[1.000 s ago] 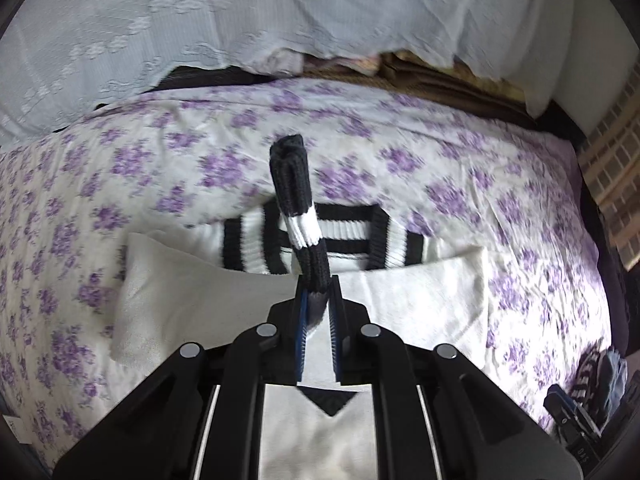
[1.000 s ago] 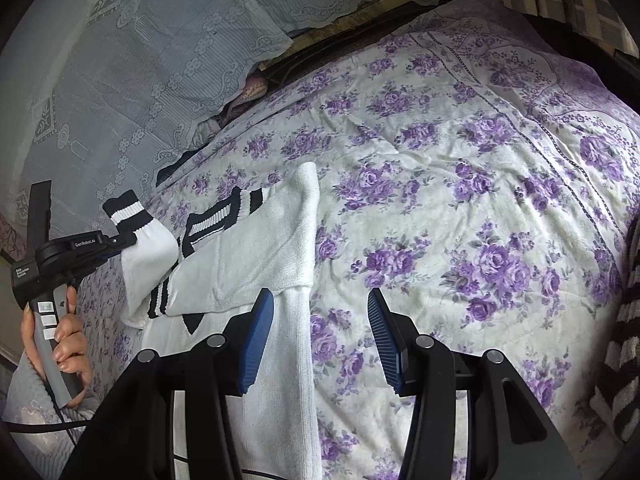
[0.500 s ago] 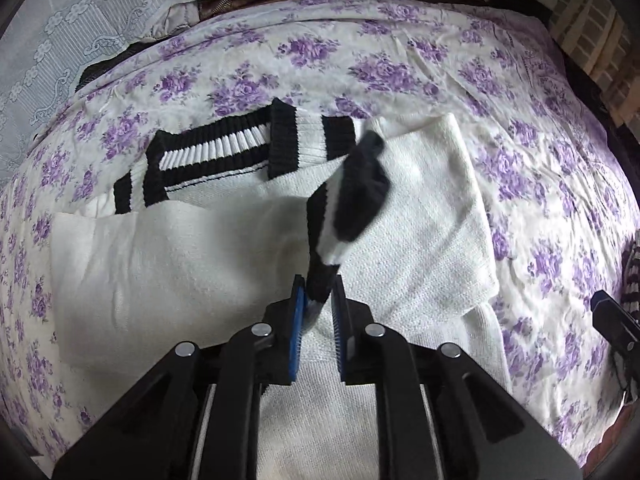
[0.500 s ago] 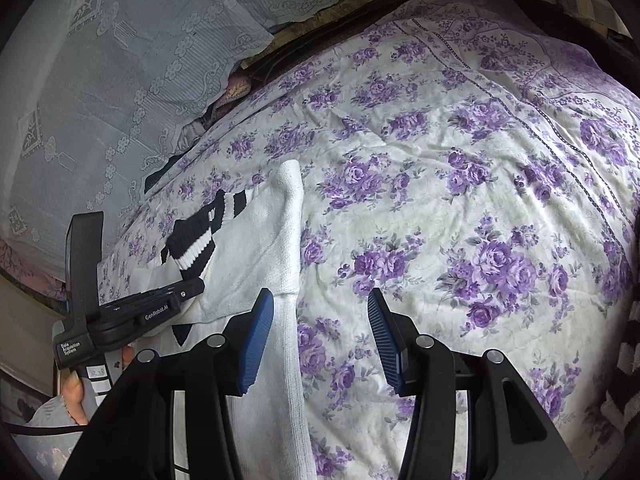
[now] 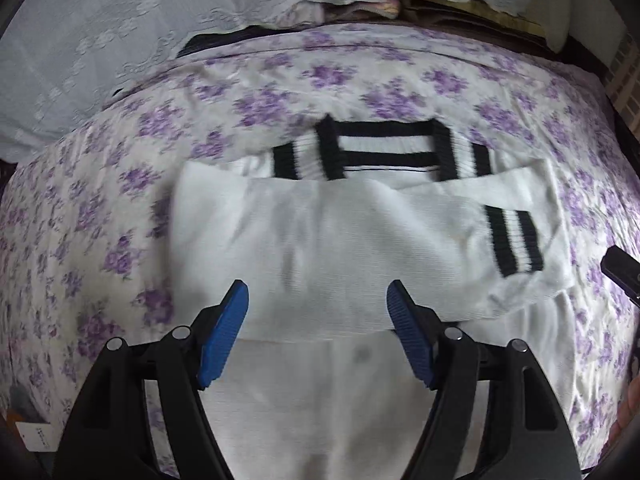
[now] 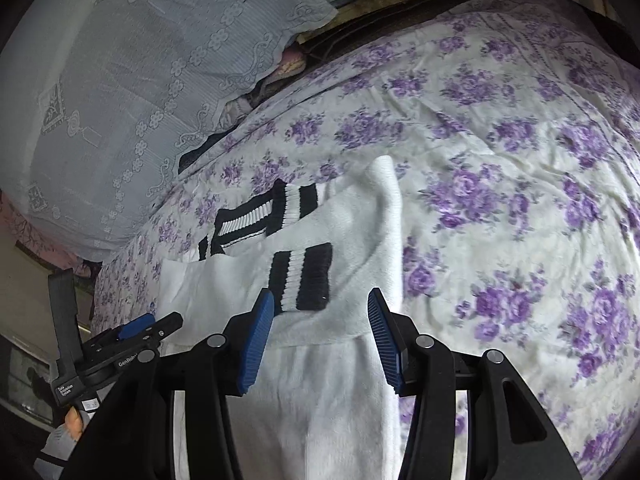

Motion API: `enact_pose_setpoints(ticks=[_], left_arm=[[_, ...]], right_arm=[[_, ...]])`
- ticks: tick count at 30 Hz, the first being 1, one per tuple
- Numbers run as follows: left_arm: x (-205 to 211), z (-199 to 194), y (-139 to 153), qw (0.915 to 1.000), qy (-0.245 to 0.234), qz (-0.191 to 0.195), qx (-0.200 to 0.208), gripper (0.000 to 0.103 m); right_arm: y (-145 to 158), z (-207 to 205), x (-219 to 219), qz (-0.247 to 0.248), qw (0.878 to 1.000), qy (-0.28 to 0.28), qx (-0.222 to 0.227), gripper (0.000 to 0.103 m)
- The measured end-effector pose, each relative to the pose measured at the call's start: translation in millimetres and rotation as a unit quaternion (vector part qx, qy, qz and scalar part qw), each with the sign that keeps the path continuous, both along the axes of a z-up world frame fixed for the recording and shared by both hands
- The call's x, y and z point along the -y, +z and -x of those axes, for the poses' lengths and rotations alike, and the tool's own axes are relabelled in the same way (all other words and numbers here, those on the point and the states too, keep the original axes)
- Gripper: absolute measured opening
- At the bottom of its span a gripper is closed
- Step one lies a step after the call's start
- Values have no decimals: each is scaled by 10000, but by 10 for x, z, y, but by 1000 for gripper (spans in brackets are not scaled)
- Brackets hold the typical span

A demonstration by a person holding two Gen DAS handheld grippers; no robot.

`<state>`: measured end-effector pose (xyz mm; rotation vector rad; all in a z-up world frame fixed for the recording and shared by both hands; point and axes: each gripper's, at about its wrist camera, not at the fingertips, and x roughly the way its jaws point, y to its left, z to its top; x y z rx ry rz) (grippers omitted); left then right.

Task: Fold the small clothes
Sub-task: 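Open the left tool to release the cuff onto the sweater, then grasp the folded striped cuff with the right tool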

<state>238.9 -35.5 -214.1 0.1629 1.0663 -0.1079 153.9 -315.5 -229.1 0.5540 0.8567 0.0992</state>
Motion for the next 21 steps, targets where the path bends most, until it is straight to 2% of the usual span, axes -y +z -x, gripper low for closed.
enact_pose_setpoints(ticks=[5, 8, 9, 11, 12, 13, 14, 16, 17, 19, 21], left_arm=[[-470, -196, -15, 9981, 597, -101, 81, 69], [-589, -307, -160, 9961, 820, -339, -3, 69], [-634, -345, -233, 9952, 904, -374, -88, 69], [-712, -380, -367, 9936, 1043, -345, -265, 71], [-740, -384, -415, 9931, 1090, -296, -315, 72], [-749, -371, -427, 9930, 1115, -275, -293, 72], [-747, -364, -422, 9930, 1119, -283, -264, 73], [-743, -361, -384, 9932, 1108, -276, -237, 73], [-750, -357, -352, 9932, 1118, -241, -205, 73], [-770, -368, -285, 9933, 1139, -165, -135, 73], [-811, -425, -291, 9925, 1202, -153, -166, 73]], right_arm=[[-187, -349, -264, 214, 9993, 196, -249, 49], [-393, -514, -355, 261, 9973, 242, -645, 49], [-449, -542, -405, 371, 9963, 267, -729, 49], [-448, -533, -521, 763, 9948, 304, -604, 49], [-425, -530, -582, 946, 9934, 391, -513, 37], [-389, -523, -624, 1132, 9918, 424, -413, 34], [-343, -505, -621, 1236, 9911, 395, -294, 17], [-229, -478, -521, 1143, 9930, 287, -114, 11], [-173, -461, -454, 1118, 9935, 203, -51, 4], [-120, -460, -349, 1155, 9932, 140, -56, 4], [-211, -504, -286, 1251, 9917, 106, -270, 4]])
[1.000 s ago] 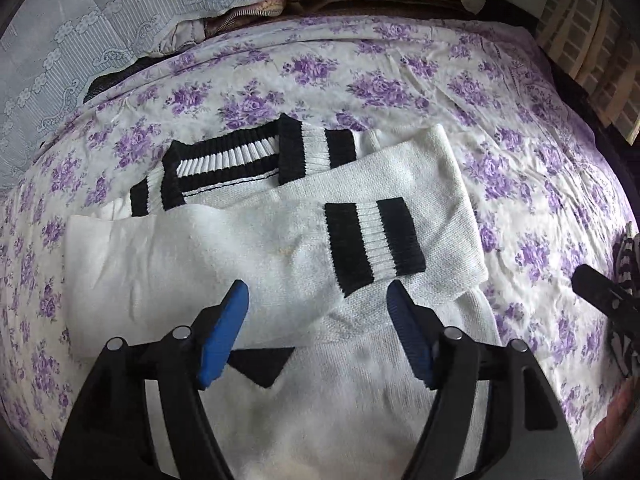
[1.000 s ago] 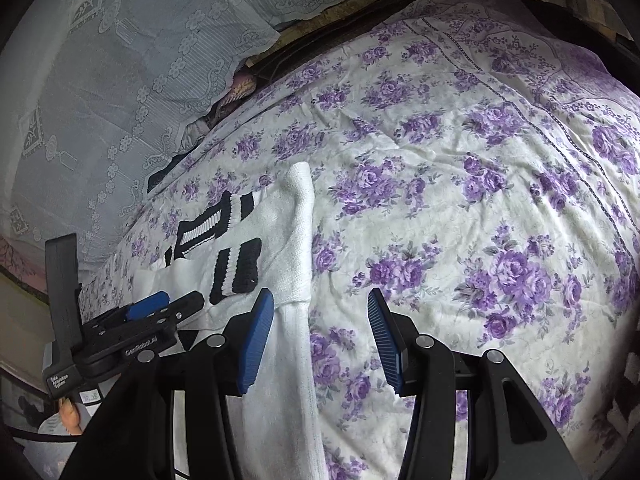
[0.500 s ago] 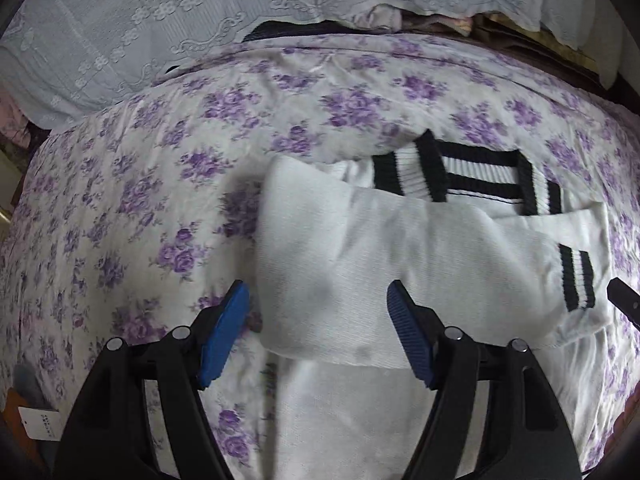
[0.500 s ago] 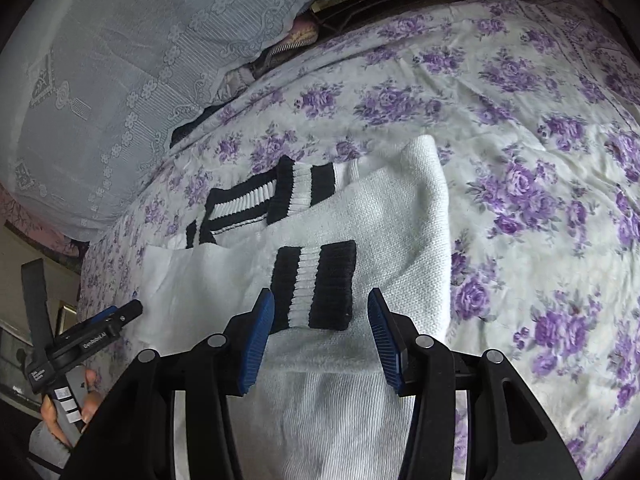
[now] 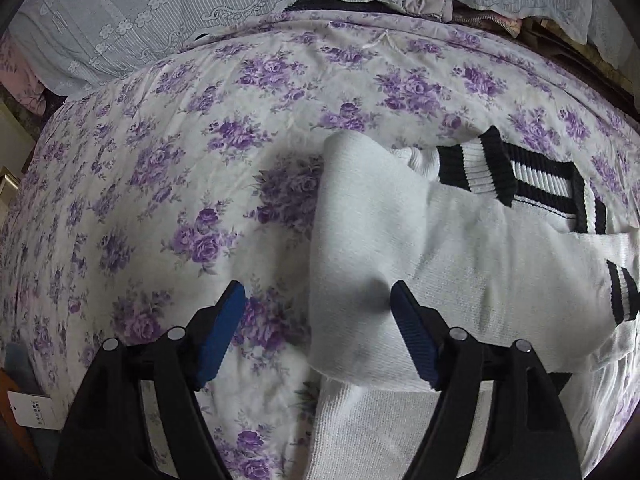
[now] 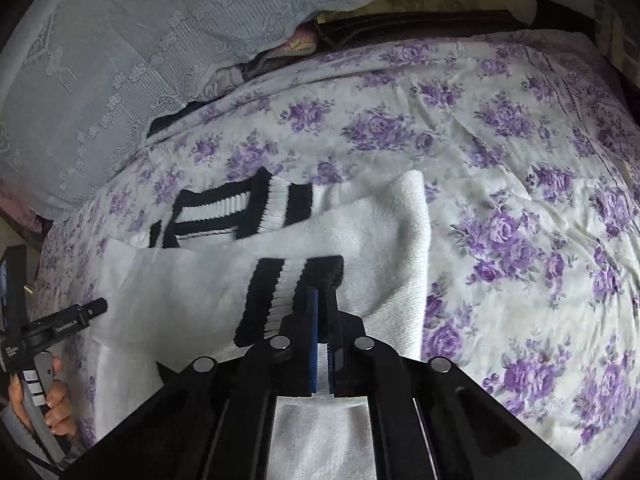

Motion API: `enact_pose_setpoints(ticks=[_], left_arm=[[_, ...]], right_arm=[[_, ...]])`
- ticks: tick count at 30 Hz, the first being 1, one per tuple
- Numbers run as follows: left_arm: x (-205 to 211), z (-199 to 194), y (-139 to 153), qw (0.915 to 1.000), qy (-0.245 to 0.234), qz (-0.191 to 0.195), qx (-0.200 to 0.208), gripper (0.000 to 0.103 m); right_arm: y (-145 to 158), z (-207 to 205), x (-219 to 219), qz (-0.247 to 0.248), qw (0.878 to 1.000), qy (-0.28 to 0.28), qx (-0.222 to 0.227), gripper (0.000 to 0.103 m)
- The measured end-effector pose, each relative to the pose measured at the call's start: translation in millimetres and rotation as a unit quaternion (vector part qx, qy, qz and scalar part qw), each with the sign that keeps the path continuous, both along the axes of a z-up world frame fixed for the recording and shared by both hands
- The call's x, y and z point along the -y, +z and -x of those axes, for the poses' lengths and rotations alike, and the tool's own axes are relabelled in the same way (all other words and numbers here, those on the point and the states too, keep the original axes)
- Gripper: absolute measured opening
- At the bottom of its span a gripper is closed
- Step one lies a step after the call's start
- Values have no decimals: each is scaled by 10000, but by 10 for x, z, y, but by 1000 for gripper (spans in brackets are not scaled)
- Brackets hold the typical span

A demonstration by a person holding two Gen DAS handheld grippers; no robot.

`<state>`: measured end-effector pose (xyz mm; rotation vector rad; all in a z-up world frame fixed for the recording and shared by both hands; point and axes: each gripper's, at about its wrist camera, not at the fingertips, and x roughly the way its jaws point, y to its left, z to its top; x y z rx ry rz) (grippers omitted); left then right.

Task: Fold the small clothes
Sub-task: 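Grasp the folded striped cuff with the right tool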

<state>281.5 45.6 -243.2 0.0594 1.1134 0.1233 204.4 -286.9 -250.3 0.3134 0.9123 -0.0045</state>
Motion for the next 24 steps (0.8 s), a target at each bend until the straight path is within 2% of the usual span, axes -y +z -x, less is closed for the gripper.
enact_pose_setpoints(ticks=[2, 5, 8, 10, 12, 15, 20, 24], left_arm=[[-71, -60, -59, 9998, 148, 49, -144, 73], [-171, -60, -21, 9992, 311, 250, -86, 73], [-191, -61, 165, 9990, 283, 274, 211, 73], [-140, -124, 278, 9987, 154, 310, 362, 73], [-50, -246, 307, 9990, 51, 186, 396, 73], [34, -429, 214, 9995, 7, 131, 303, 73], [48, -559, -114, 10000, 44, -60, -46, 73], [15, -575, -308, 9999, 85, -66, -134, 76]], right_arm=[[-173, -19, 36, 50, 9995, -138, -271, 0], [-228, 23, 72, -78, 9993, -168, -320, 0], [-12, 91, 75, -4, 9995, -297, 141, 1], [127, 40, -26, 29, 9994, -61, 352, 1], [173, -69, -159, 64, 9991, 191, 365, 1], [134, -209, -286, -4, 9992, 301, 281, 1], [-53, -320, -379, 46, 9993, 376, 3, 4], [-207, -346, -340, -17, 9994, 328, -114, 0]])
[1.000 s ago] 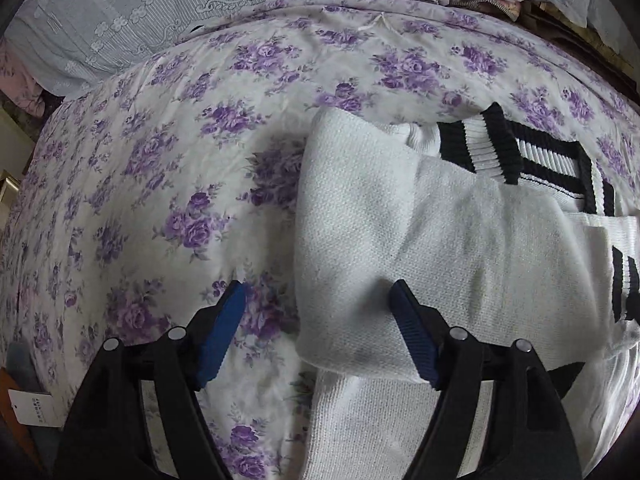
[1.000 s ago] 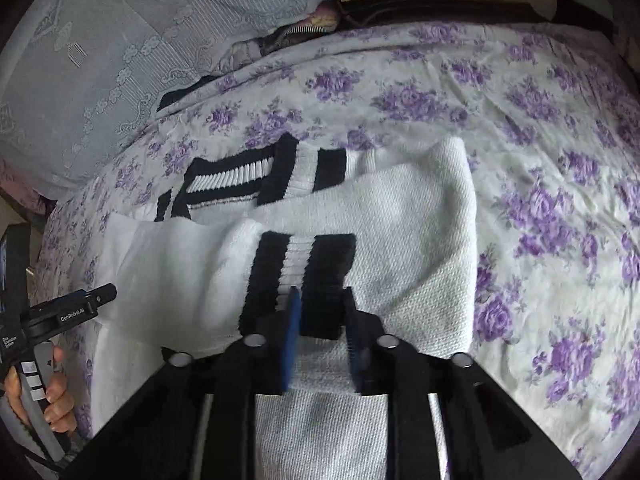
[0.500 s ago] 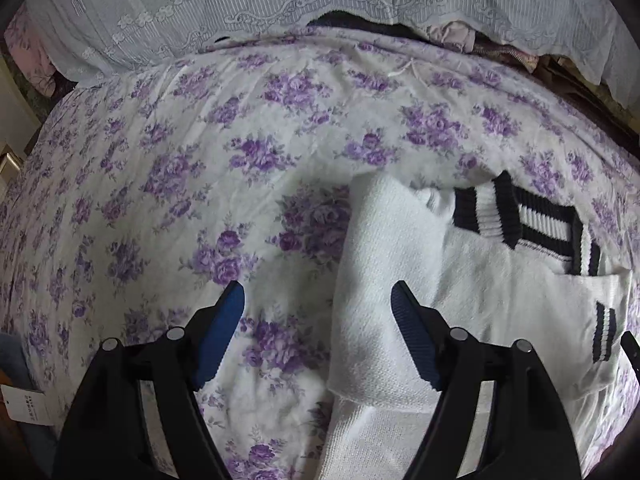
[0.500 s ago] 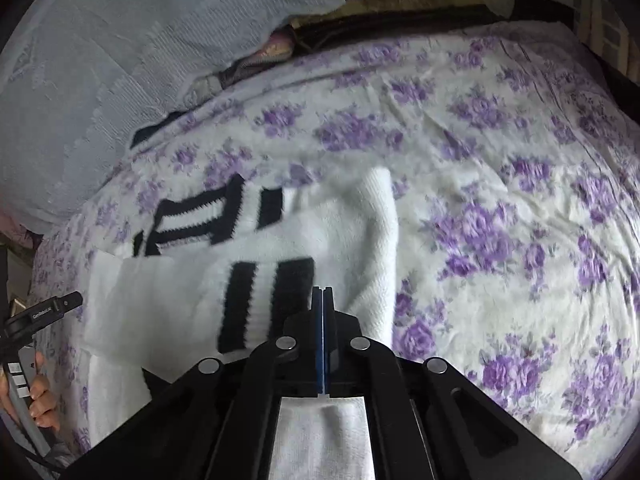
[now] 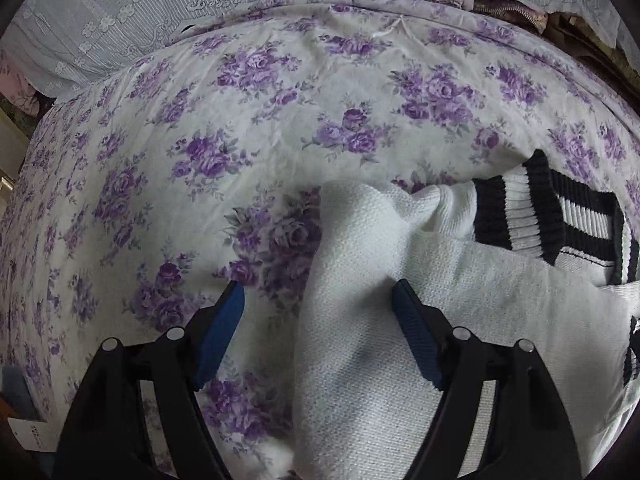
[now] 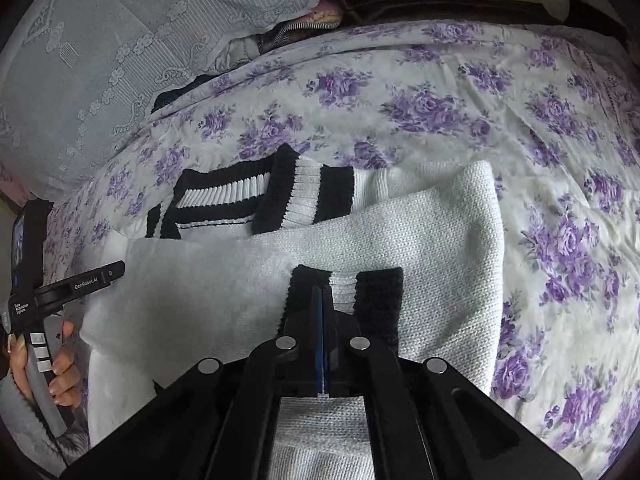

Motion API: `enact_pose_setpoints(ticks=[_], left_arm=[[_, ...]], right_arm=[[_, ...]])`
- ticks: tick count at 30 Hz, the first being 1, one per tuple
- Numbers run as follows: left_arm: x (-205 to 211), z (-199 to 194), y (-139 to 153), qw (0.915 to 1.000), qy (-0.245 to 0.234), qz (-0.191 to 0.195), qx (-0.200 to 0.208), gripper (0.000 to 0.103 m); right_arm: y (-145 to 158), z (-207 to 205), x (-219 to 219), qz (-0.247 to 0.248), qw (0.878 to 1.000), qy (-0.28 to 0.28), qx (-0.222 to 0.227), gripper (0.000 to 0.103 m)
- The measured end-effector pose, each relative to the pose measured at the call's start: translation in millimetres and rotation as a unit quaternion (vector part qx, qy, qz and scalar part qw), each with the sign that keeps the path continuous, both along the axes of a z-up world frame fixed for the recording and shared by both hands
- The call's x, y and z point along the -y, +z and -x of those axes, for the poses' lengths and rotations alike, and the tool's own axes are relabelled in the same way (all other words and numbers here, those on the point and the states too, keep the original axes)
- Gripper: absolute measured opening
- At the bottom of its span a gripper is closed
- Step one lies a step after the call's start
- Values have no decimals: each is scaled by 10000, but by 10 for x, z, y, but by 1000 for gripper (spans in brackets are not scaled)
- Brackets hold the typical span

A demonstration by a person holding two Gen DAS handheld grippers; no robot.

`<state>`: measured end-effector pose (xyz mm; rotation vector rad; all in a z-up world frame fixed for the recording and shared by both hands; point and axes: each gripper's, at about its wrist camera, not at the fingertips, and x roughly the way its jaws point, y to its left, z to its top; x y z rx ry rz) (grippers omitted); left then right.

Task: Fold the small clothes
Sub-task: 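Grasp the folded striped cuff with the right tool, then straighten the held cuff along the sweater body and open the right tool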

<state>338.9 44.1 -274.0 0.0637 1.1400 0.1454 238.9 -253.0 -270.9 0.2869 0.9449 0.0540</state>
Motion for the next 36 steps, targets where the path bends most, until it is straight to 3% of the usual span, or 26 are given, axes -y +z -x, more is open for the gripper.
enact_pose_setpoints(ticks=[7, 17, 24, 29, 33, 36], left_arm=[[-18, 9, 37, 10000, -7, -11, 54, 80], [-28, 309, 246, 9998, -88, 57, 183, 78], [-81, 399, 91, 9998, 11, 118, 148, 85], [-245, 282, 296, 9980, 218, 518, 292, 78], [-234, 45, 438, 9978, 197, 414, 479, 78], [-163, -118, 267, 9993, 156, 190, 275, 78]], right_arm=[[10, -7, -32, 94, 10000, 25, -9, 0], [288, 225, -131, 120, 9993, 301, 193, 4], [9, 251, -128, -15, 9995, 295, -135, 2], [97, 235, -105, -2, 9996, 285, 33, 4], [235, 89, -17, 3, 9995, 127, 274, 6], [232, -51, 23, 78, 9996, 35, 280, 6]])
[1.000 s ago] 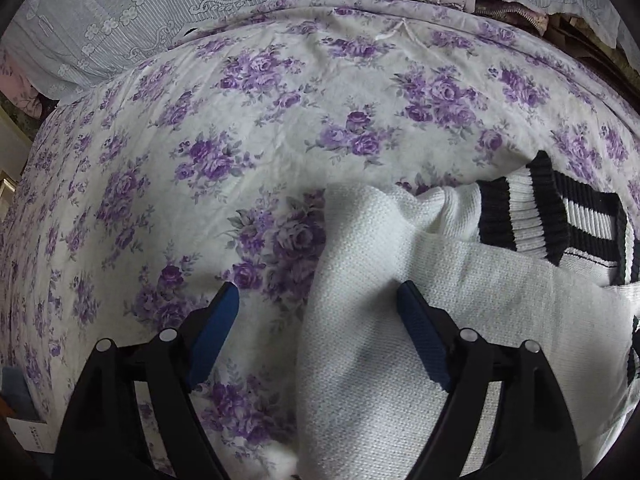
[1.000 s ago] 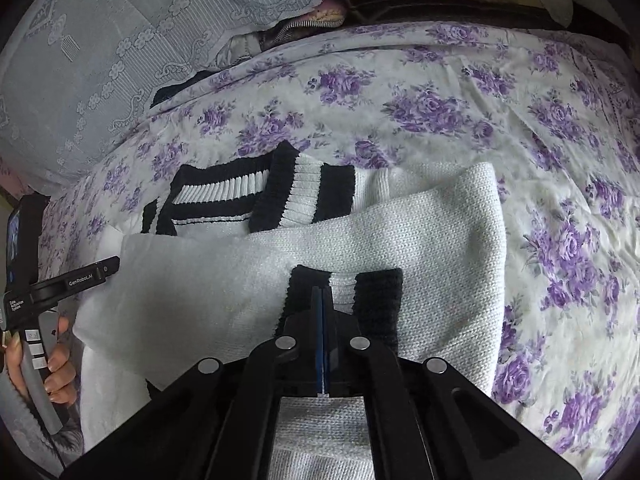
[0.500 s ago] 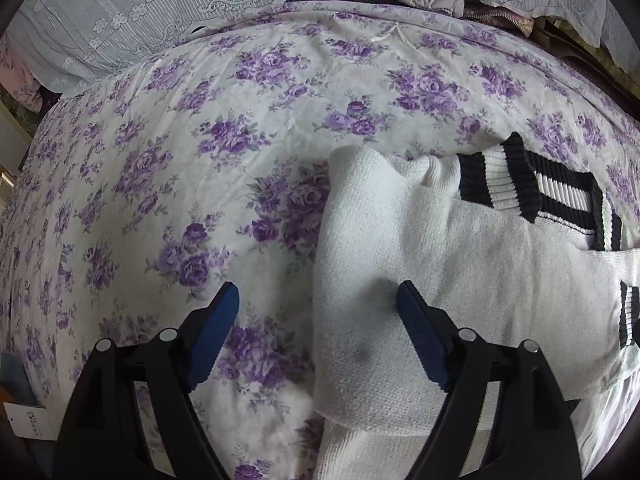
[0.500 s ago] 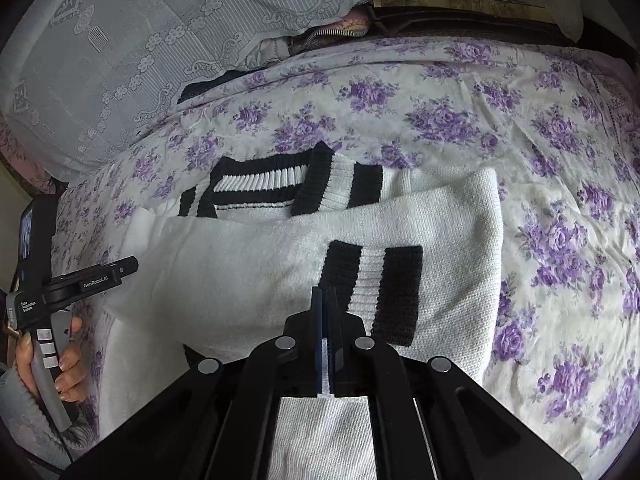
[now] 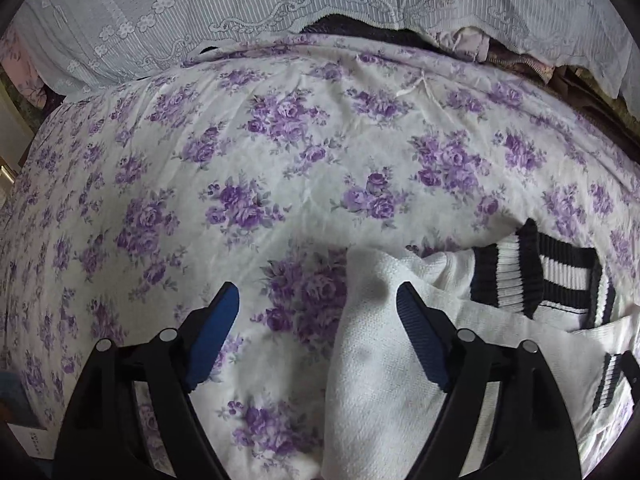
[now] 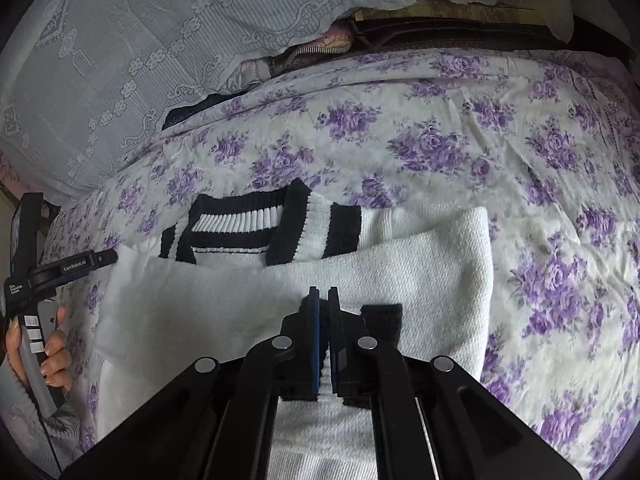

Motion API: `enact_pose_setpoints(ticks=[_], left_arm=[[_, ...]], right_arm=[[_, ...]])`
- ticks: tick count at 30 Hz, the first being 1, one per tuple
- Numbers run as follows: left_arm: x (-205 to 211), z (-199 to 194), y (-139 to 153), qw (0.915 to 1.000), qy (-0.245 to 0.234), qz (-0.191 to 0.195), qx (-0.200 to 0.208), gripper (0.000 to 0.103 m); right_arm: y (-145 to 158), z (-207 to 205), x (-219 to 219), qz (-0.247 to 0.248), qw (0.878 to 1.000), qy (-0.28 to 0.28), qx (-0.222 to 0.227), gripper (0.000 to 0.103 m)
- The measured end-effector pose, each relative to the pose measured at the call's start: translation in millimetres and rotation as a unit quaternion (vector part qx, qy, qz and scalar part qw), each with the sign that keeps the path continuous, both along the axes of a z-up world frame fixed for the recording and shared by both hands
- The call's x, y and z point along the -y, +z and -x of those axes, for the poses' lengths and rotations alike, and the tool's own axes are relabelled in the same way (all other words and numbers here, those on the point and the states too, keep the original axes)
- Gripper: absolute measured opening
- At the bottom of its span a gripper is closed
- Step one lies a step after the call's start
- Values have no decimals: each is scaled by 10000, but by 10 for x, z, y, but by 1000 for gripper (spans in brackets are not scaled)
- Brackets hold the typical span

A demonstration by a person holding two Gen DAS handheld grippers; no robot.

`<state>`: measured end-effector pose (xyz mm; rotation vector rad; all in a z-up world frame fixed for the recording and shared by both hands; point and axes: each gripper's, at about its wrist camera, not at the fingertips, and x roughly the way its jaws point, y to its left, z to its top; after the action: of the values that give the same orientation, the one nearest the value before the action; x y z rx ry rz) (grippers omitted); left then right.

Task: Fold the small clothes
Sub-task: 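Straighten the held cuff along the sweater body and open the right tool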

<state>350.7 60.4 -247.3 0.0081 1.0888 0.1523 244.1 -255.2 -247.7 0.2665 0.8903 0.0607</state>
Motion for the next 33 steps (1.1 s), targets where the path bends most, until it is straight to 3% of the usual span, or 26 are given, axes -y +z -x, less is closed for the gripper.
enact_pose_setpoints(ticks=[2, 3, 4, 5, 7, 10, 13, 16, 18, 19, 22, 26, 33], left_arm=[[53, -58, -277, 9991, -31, -243, -354, 80], [49, -34, -346, 9991, -18, -261, -335, 82], [30, 5, -344, 9993, 85, -342, -156, 92], [11, 12, -357, 9990, 134, -386, -152, 95], [-67, 9, -324, 9994, 235, -126, -232, 93], [-112, 110, -122, 9997, 154, 70, -171, 80], [-142, 399, 58, 9998, 51, 191, 66, 79], [-139, 600, -89, 9997, -70, 136, -177, 80], [-121, 678, -288, 9992, -45, 22, -406, 83], [-152, 713, -313, 9993, 2, 46, -360, 87], [-175, 692, -213, 9992, 91, 48, -378, 86], [-174, 841, 57, 9995, 1, 232, -217, 84], [-70, 1487, 335, 9989, -307, 327, -94, 84]], right_arm=[[-124, -68, 50, -24, 9998, -80, -206, 6], [-234, -106, 83, -79, 9991, -90, -407, 4], [-290, -99, 107, -186, 9991, -94, -376, 4], [-294, -89, 131, -251, 9991, -104, -326, 3], [-271, -87, 139, -288, 9989, -107, -357, 3], [-124, -8, 127, -272, 9992, -151, -246, 8], [55, 191, 79, -123, 9999, -46, 5, 9], [-19, 361, 30, -135, 9998, -23, -139, 25], [-202, 384, -19, -5, 9992, -3, -403, 27], [-220, 404, -44, 93, 9995, 17, -294, 27], [-145, 369, -114, 408, 9984, 134, -380, 27], [91, 524, -31, 208, 9996, 42, -208, 27], [424, 1061, 27, 35, 9999, -1, 142, 28]])
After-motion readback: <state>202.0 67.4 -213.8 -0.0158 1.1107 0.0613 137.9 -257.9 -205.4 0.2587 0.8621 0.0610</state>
